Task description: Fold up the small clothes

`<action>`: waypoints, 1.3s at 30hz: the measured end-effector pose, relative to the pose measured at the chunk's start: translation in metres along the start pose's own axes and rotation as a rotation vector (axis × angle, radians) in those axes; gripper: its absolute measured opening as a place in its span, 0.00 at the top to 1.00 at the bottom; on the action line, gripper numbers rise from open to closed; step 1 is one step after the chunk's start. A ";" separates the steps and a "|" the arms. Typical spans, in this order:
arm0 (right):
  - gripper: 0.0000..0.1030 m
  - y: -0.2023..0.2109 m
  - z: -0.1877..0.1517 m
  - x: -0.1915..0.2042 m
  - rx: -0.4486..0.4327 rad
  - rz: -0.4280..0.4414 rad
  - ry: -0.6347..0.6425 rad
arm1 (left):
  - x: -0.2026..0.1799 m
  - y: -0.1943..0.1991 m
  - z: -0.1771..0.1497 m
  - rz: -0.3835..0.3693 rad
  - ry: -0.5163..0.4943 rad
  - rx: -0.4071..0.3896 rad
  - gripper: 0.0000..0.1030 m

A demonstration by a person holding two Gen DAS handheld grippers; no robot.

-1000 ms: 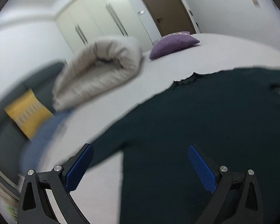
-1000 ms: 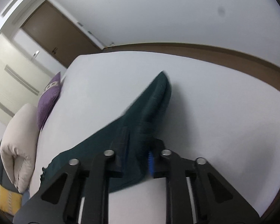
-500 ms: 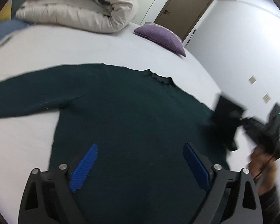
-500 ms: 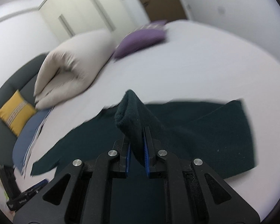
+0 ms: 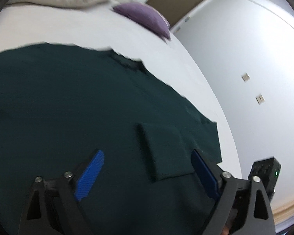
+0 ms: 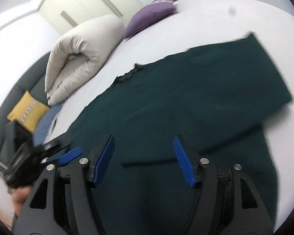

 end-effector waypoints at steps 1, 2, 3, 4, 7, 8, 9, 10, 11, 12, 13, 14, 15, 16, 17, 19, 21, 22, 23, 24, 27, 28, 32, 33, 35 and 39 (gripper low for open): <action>0.41 0.010 0.002 -0.012 -0.003 -0.002 -0.039 | -0.010 -0.017 -0.004 -0.004 -0.011 0.032 0.24; 0.40 0.015 0.002 -0.025 -0.004 -0.001 -0.089 | -0.017 -0.032 -0.008 -0.008 -0.018 0.060 0.27; 0.39 0.020 0.002 -0.036 -0.003 0.000 -0.130 | -0.021 -0.041 -0.014 -0.009 -0.021 0.080 0.34; 0.39 0.024 0.002 -0.047 0.000 -0.004 -0.164 | -0.025 -0.052 -0.019 -0.006 -0.022 0.109 0.44; 0.42 0.023 -0.004 -0.065 0.001 0.014 -0.211 | -0.033 -0.074 -0.025 0.039 -0.051 0.133 0.64; 0.42 0.019 -0.005 -0.064 -0.002 0.019 -0.211 | -0.035 -0.076 -0.022 0.055 -0.063 0.129 0.69; 0.42 0.020 -0.007 -0.065 -0.003 0.020 -0.210 | -0.036 -0.076 -0.020 0.060 -0.066 0.127 0.81; 0.42 0.020 -0.006 -0.066 -0.005 0.021 -0.210 | -0.036 -0.075 -0.017 0.060 -0.065 0.123 0.89; 0.42 0.018 -0.006 -0.066 -0.008 0.023 -0.217 | -0.035 -0.072 -0.011 0.058 -0.059 0.114 0.89; 0.42 0.016 -0.004 -0.067 -0.011 0.029 -0.230 | -0.035 -0.068 -0.006 0.057 -0.059 0.104 0.91; 0.42 0.016 -0.002 -0.068 -0.016 0.034 -0.243 | -0.035 -0.063 0.002 0.056 -0.062 0.086 0.91; 0.42 0.015 0.000 -0.070 -0.022 0.039 -0.260 | -0.036 -0.057 0.007 0.056 -0.067 0.069 0.93; 0.42 0.016 0.003 -0.073 -0.025 0.042 -0.276 | -0.034 -0.049 0.015 0.060 -0.077 0.043 0.95; 0.42 0.011 0.010 -0.071 -0.028 0.046 -0.294 | -0.023 -0.036 0.020 0.062 -0.083 0.015 0.95; 0.42 0.011 0.014 -0.073 -0.032 0.053 -0.313 | -0.021 -0.030 0.031 0.071 -0.088 -0.015 0.95; 0.41 0.010 0.022 -0.078 -0.036 0.053 -0.339 | -0.013 -0.020 0.049 0.084 -0.088 -0.070 0.97; 0.40 0.009 0.027 -0.082 -0.033 0.059 -0.373 | 0.001 -0.010 0.068 0.105 -0.073 -0.119 0.97; 0.40 0.007 0.029 -0.084 -0.031 0.062 -0.398 | 0.007 -0.007 0.074 0.115 -0.069 -0.138 0.97; 0.40 0.006 0.031 -0.086 -0.033 0.069 -0.417 | 0.016 -0.002 0.081 0.136 -0.063 -0.156 0.97; 0.40 0.003 0.034 -0.087 -0.035 0.066 -0.426 | 0.026 0.001 0.085 0.145 -0.044 -0.160 0.98; 0.40 0.001 0.035 -0.090 -0.043 0.060 -0.431 | 0.029 -0.006 0.068 0.139 -0.069 -0.091 0.94; 0.41 0.001 0.033 -0.091 -0.041 0.060 -0.432 | 0.025 -0.011 0.058 0.140 -0.089 -0.064 0.72; 0.41 0.003 0.028 -0.086 -0.019 0.062 -0.424 | 0.001 -0.046 0.019 0.091 -0.123 0.030 0.37; 0.41 0.004 0.027 -0.085 -0.015 0.059 -0.415 | -0.004 -0.057 0.009 0.075 -0.123 0.062 0.37; 0.41 0.004 0.023 -0.083 0.001 0.058 -0.397 | -0.011 -0.073 -0.008 0.071 -0.134 0.114 0.46; 0.41 0.002 0.017 -0.081 0.008 0.045 -0.349 | -0.012 -0.081 -0.011 0.097 -0.125 0.102 0.81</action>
Point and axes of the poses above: each gripper's, at about its wrist camera, not at the fingertips, and y roughly against the way its jaws point, x to its left, z to its top, the point moved 8 cm from there along -y, roughly the way its jaws point, and after that the axes turned 12 degrees about -x, right-handed, at the moved point
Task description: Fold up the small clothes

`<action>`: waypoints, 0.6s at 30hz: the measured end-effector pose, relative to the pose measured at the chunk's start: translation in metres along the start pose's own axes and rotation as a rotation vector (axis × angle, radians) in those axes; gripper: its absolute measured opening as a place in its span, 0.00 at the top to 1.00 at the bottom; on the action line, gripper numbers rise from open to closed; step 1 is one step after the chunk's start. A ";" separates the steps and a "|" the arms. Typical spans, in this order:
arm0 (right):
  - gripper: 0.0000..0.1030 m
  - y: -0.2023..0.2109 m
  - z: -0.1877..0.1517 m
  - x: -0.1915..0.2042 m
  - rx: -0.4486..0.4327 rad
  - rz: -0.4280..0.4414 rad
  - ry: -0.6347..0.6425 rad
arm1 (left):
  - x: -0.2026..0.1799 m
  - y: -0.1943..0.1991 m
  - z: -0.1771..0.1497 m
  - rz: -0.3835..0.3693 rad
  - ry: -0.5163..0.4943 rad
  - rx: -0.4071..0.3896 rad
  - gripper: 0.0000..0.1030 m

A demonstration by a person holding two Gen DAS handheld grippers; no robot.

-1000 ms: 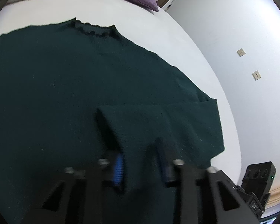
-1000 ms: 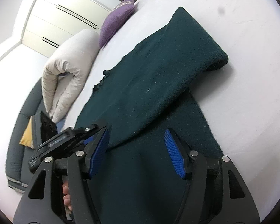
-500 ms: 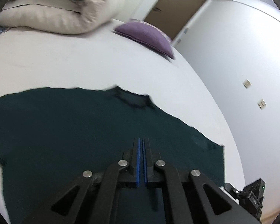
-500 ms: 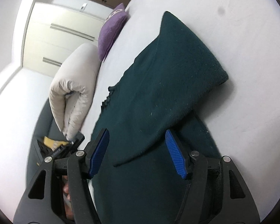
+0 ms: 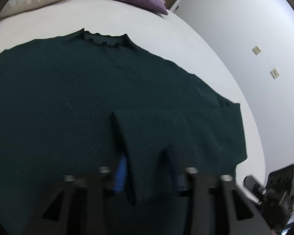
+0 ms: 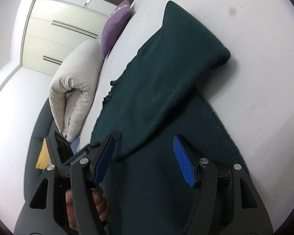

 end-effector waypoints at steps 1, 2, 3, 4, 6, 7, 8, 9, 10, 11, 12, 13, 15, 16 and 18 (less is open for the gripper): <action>0.41 0.000 -0.001 0.000 -0.002 -0.001 0.008 | 0.002 0.002 -0.002 -0.005 0.004 0.000 0.87; 0.41 -0.001 0.000 0.000 -0.006 -0.004 0.013 | 0.002 0.006 0.000 -0.009 -0.002 -0.007 0.89; 0.41 -0.001 0.000 0.001 -0.006 -0.003 0.013 | 0.002 0.011 0.002 -0.008 -0.014 -0.021 0.91; 0.41 -0.002 0.000 0.001 -0.005 -0.002 0.011 | 0.001 0.016 0.003 -0.011 -0.018 -0.032 0.91; 0.41 -0.002 0.002 0.001 -0.003 0.003 0.000 | 0.003 0.031 0.012 -0.020 -0.014 -0.067 0.92; 0.41 -0.002 0.003 0.001 -0.002 0.007 -0.009 | 0.003 0.037 0.017 -0.020 -0.009 -0.093 0.92; 0.41 -0.003 0.004 0.001 -0.001 0.013 -0.016 | 0.005 0.046 0.024 -0.024 -0.005 -0.116 0.92; 0.40 -0.003 0.005 0.002 0.000 0.019 -0.022 | 0.006 0.054 0.031 -0.028 -0.001 -0.138 0.92; 0.40 -0.004 0.006 0.002 0.000 0.025 -0.034 | 0.008 0.059 0.036 -0.029 0.001 -0.151 0.92; 0.40 -0.005 0.008 0.003 0.001 0.037 -0.054 | 0.012 0.067 0.043 -0.027 -0.002 -0.173 0.92; 0.40 -0.008 0.009 0.004 0.004 0.050 -0.075 | 0.015 0.071 0.048 -0.022 -0.005 -0.192 0.92; 0.40 -0.010 0.011 0.006 0.003 0.061 -0.091 | 0.020 0.076 0.053 -0.013 -0.005 -0.209 0.92; 0.40 -0.017 0.016 0.011 -0.002 0.073 -0.112 | 0.037 0.087 0.062 0.004 0.016 -0.241 0.92; 0.40 -0.023 0.020 0.013 -0.005 0.074 -0.122 | 0.045 0.090 0.065 0.008 0.030 -0.253 0.92; 0.40 -0.037 0.025 0.011 0.009 0.062 -0.167 | 0.061 0.094 0.069 0.026 0.054 -0.264 0.92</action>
Point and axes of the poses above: each gripper's, at about its wrist camera, not at the fingertips, and y roughly against the way its jaws point, x to its left, z to its top, the point moved 8 cm from there along -y, roughly the way its jaws point, and after that the axes turned 12 degrees about -x, right-handed, at the moved point
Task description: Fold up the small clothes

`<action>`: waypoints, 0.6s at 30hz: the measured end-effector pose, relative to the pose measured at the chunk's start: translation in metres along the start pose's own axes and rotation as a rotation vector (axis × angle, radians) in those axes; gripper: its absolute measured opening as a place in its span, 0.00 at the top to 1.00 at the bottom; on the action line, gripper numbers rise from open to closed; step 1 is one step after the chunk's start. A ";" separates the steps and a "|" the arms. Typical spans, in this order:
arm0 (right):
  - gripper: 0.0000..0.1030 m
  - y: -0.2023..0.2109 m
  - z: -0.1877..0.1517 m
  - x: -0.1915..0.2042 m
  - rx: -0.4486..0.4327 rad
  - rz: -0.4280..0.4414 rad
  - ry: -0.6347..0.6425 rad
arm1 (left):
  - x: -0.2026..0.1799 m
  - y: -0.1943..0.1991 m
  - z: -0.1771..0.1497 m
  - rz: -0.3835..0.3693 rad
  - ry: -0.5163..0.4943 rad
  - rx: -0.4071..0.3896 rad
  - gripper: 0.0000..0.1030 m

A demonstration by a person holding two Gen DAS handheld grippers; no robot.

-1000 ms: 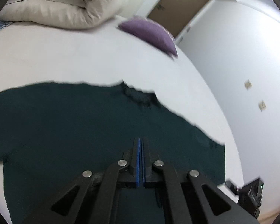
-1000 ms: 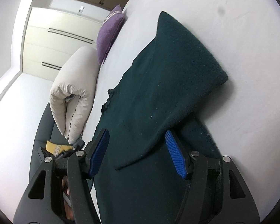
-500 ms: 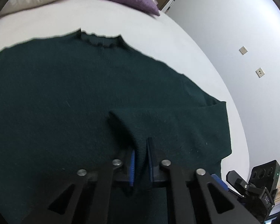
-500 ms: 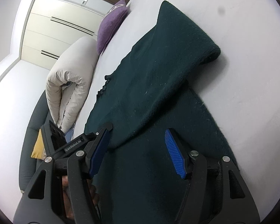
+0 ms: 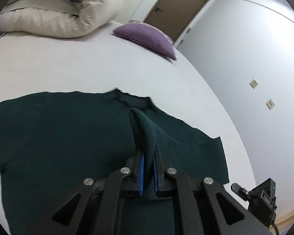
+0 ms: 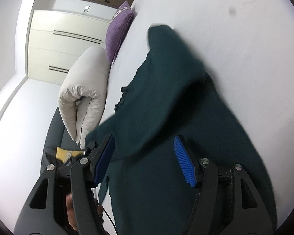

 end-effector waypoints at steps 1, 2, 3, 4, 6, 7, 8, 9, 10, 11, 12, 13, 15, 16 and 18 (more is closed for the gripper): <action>0.40 -0.006 0.002 0.001 0.003 0.009 -0.020 | 0.005 -0.001 0.000 0.007 0.005 -0.003 0.92; 0.40 -0.013 0.006 0.002 0.009 0.020 -0.035 | 0.011 -0.004 0.000 0.017 0.007 -0.004 0.92; 0.40 -0.019 0.009 0.001 0.011 0.015 -0.041 | 0.018 -0.006 0.000 0.031 0.012 -0.008 0.92; 0.40 -0.024 0.015 -0.002 -0.002 0.001 -0.055 | 0.024 -0.006 0.000 0.040 0.015 -0.011 0.92; 0.41 -0.025 0.028 -0.006 -0.037 0.007 -0.080 | 0.033 -0.010 -0.003 0.061 0.016 -0.017 0.92; 0.41 -0.022 0.036 -0.008 -0.064 0.005 -0.086 | 0.039 -0.011 -0.004 0.070 0.016 -0.018 0.92; 0.41 -0.018 0.044 -0.011 -0.098 0.006 -0.099 | 0.044 -0.013 -0.006 0.077 0.018 -0.015 0.92; 0.42 -0.016 0.050 -0.013 -0.112 0.006 -0.105 | 0.049 -0.016 -0.008 0.083 0.020 -0.009 0.92; 0.44 -0.013 0.056 -0.018 -0.133 -0.001 -0.111 | 0.053 -0.019 -0.010 0.088 0.021 -0.005 0.92; 0.46 -0.010 0.061 -0.023 -0.150 -0.015 -0.114 | 0.057 -0.022 -0.013 0.094 0.025 0.002 0.92; 0.47 -0.009 0.064 -0.029 -0.158 -0.025 -0.124 | 0.062 -0.026 -0.017 0.098 0.032 0.011 0.92; 0.53 -0.008 0.067 -0.035 -0.158 -0.017 -0.149 | 0.064 -0.029 -0.020 0.103 0.036 0.017 0.92; 0.61 -0.008 0.069 -0.041 -0.156 -0.009 -0.161 | 0.070 -0.035 -0.024 0.114 0.036 0.023 0.92; 0.63 -0.007 0.069 -0.042 -0.159 -0.004 -0.157 | 0.073 -0.037 -0.026 0.117 0.041 0.023 0.92; 0.63 -0.003 0.068 -0.041 -0.158 -0.002 -0.137 | 0.075 -0.038 -0.029 0.115 0.045 0.022 0.92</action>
Point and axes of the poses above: each gripper's, at about its wrist camera, not at the fingertips, and y roughly against the way its jaws point, x to its left, z to its top, the point moved 8 cm from there along -y, roughly the way its jaws point, and after that the axes turned 12 degrees about -x, right-handed, at the moved point
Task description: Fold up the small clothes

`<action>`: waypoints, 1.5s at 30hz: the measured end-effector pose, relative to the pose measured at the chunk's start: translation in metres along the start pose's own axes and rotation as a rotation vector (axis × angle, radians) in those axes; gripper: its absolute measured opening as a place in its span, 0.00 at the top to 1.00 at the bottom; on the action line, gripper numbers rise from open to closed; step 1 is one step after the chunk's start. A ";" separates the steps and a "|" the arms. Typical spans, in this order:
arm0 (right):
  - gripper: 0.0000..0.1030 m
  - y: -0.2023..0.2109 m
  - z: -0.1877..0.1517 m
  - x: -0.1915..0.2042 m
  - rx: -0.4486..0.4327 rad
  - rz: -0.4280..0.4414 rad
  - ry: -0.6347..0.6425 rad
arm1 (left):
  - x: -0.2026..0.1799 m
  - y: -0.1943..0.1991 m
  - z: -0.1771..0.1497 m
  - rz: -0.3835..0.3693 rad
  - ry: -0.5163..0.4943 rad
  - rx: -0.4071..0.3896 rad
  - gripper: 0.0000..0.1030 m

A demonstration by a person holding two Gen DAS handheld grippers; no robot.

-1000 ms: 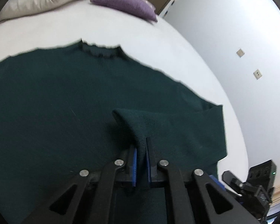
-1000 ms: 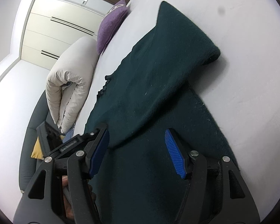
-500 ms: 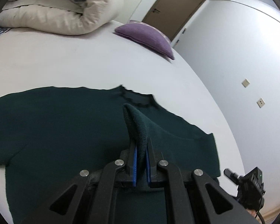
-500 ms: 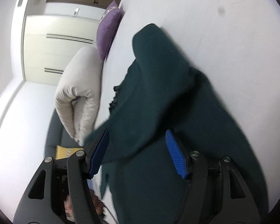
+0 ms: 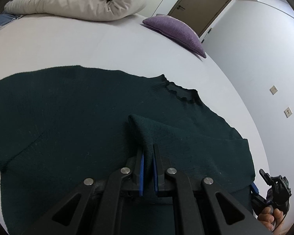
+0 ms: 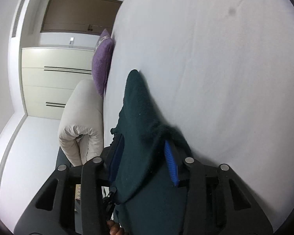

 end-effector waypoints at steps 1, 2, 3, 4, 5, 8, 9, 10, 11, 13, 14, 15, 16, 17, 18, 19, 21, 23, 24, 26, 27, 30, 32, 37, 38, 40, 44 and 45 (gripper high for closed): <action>0.61 0.003 -0.001 0.001 0.005 -0.004 0.009 | 0.000 0.000 -0.001 0.000 -0.004 0.001 0.92; 0.60 0.009 -0.001 0.005 0.009 -0.018 0.034 | 0.001 0.000 -0.002 -0.002 -0.009 -0.001 0.92; 0.58 0.014 -0.001 0.008 0.013 -0.034 0.073 | 0.001 -0.002 -0.001 -0.004 -0.012 -0.001 0.92; 0.58 0.020 0.001 0.015 0.012 -0.055 0.134 | 0.001 -0.002 -0.002 -0.007 -0.012 -0.002 0.92; 0.58 0.024 0.000 0.022 0.005 -0.069 0.186 | 0.002 -0.001 -0.001 -0.010 -0.011 -0.005 0.92; 0.58 0.029 0.015 0.046 -0.014 -0.118 0.353 | 0.003 -0.004 -0.002 -0.013 -0.010 -0.010 0.91; 0.57 0.024 0.020 0.053 -0.012 -0.124 0.385 | 0.003 -0.004 -0.002 -0.014 -0.009 -0.012 0.91; 0.56 0.013 0.026 0.060 0.007 -0.133 0.421 | 0.004 -0.005 -0.003 -0.017 -0.007 -0.016 0.91; 0.56 0.003 0.029 0.064 0.023 -0.142 0.451 | 0.004 -0.005 -0.003 -0.020 -0.005 -0.019 0.91; 0.56 -0.021 0.035 0.070 0.045 -0.179 0.526 | 0.006 -0.006 -0.004 -0.027 -0.001 -0.025 0.90; 0.56 -0.035 0.038 0.072 0.052 -0.208 0.572 | 0.006 -0.006 -0.003 -0.032 0.003 -0.028 0.90; 0.56 -0.048 0.039 0.071 0.068 -0.227 0.598 | 0.006 -0.005 -0.003 -0.036 0.004 -0.033 0.91; 0.56 -0.063 0.040 0.065 0.094 -0.253 0.611 | 0.006 -0.003 -0.001 -0.041 0.001 -0.042 0.91; 0.56 -0.072 0.041 0.059 0.110 -0.282 0.609 | 0.005 -0.002 0.000 -0.042 -0.004 -0.045 0.91; 0.56 -0.081 0.042 0.051 0.122 -0.309 0.599 | 0.003 -0.002 0.004 -0.042 -0.019 -0.049 0.91; 0.56 -0.086 0.043 0.050 0.115 -0.303 0.603 | 0.001 -0.002 0.006 -0.044 -0.034 -0.056 0.91; 0.56 -0.090 0.046 0.053 0.096 -0.290 0.629 | -0.001 -0.002 0.011 -0.042 -0.053 -0.065 0.91; 0.60 -0.090 0.049 0.053 0.091 -0.293 0.641 | -0.002 0.000 0.016 -0.038 -0.064 -0.091 0.91; 0.63 -0.090 0.050 0.053 0.089 -0.298 0.655 | -0.002 0.001 0.017 -0.036 -0.065 -0.106 0.91; 0.82 -0.090 0.053 0.050 0.086 -0.327 0.701 | -0.002 -0.001 0.014 -0.027 -0.071 -0.103 0.91; 0.84 -0.090 0.053 0.050 0.086 -0.328 0.703 | -0.001 -0.004 0.011 -0.020 -0.072 -0.088 0.91; 0.90 -0.092 0.057 0.046 0.081 -0.323 0.688 | 0.004 -0.008 0.003 -0.009 -0.062 -0.056 0.91; 0.93 -0.092 0.058 0.045 0.070 -0.331 0.696 | 0.003 -0.006 0.001 0.003 -0.073 -0.054 0.91; 0.95 -0.094 0.060 0.044 0.024 -0.358 0.701 | 0.006 -0.003 -0.002 -0.017 -0.040 -0.059 0.91; 0.96 -0.095 0.061 0.043 0.022 -0.360 0.698 | 0.007 -0.002 -0.002 -0.025 -0.032 -0.058 0.91; 0.96 -0.099 0.060 0.040 0.021 -0.358 0.707 | 0.009 -0.004 -0.003 -0.032 -0.022 -0.053 0.88; 0.95 -0.093 0.059 0.048 0.038 -0.365 0.764 | 0.013 -0.006 -0.002 -0.053 0.009 -0.051 0.88; 0.95 -0.082 0.060 0.054 0.009 -0.404 0.796 | 0.014 -0.004 -0.002 -0.060 0.015 -0.056 0.88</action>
Point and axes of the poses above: each gripper's, at about its wrist camera, not at the fingertips, and y roughly against the way its jaws point, x to its left, z to its top, the point moved 8 cm from there along -y, roughly the way its jaws point, and after that the axes turned 12 degrees about -x, right-handed, at the moved point
